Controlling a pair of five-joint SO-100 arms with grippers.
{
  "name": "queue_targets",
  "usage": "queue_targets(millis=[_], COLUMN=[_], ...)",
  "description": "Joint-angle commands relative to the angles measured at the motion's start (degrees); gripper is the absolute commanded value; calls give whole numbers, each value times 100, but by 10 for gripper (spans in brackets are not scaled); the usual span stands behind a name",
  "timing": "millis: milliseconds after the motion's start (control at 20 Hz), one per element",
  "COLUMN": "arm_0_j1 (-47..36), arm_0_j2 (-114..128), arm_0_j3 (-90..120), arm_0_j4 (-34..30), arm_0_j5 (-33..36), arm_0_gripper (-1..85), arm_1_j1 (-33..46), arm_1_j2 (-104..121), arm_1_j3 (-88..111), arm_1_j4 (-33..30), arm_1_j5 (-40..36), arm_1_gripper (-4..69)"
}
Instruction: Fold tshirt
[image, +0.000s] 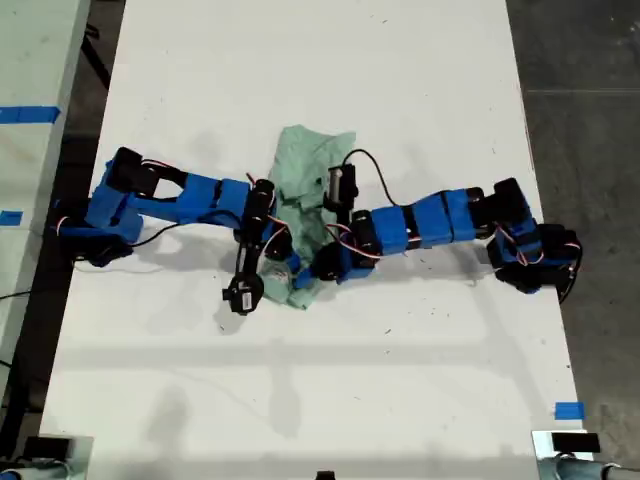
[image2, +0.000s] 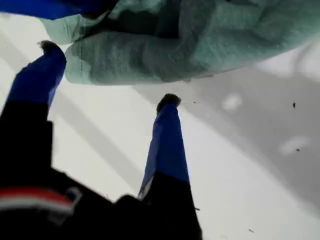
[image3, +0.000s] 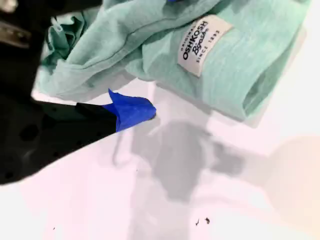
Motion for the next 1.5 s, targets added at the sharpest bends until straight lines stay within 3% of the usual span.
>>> queue_targets(millis=[0, 150, 300, 350, 400, 500, 950, 1100, 1300, 1450], arm_0_j1=[-132, -202, -220, -193, -176, -132, 817, 1090, 940, 369], arm_0_j2=[-35, -343, -940, -1055, -1081, -984, 141, 387, 826, 1433], arm_0_j3=[-26, 18, -44, -70, -70, -70, -958, -1178, -1107, -1020], arm_0_j4=[-193, -483, -949, -1011, -1020, -993, -598, -809, -809, -431], arm_0_j5=[97, 123, 88, 0, -97, -185, -229, -62, 70, 431], arm_0_gripper=[295, 279, 187, 145, 99, 18, -1, -1, -1, -1], arm_1_j1=[167, 202, 158, 123, 97, 18, -861, -1116, -923, -334], arm_1_j2=[-88, -387, -923, -1081, -1178, -1239, 352, 853, 1090, 1811], arm_1_j3=[-519, -624, -677, -686, -694, -686, -668, -580, -510, -105], arm_1_j4=[-272, -501, -853, -967, -993, -949, 114, 149, 70, 0], arm_1_j5=[-211, -316, -220, -193, -44, 62, -176, -141, -299, -589], arm_1_gripper=[336, 329, 287, 239, 92, -10, -20, -20, -20, -20])
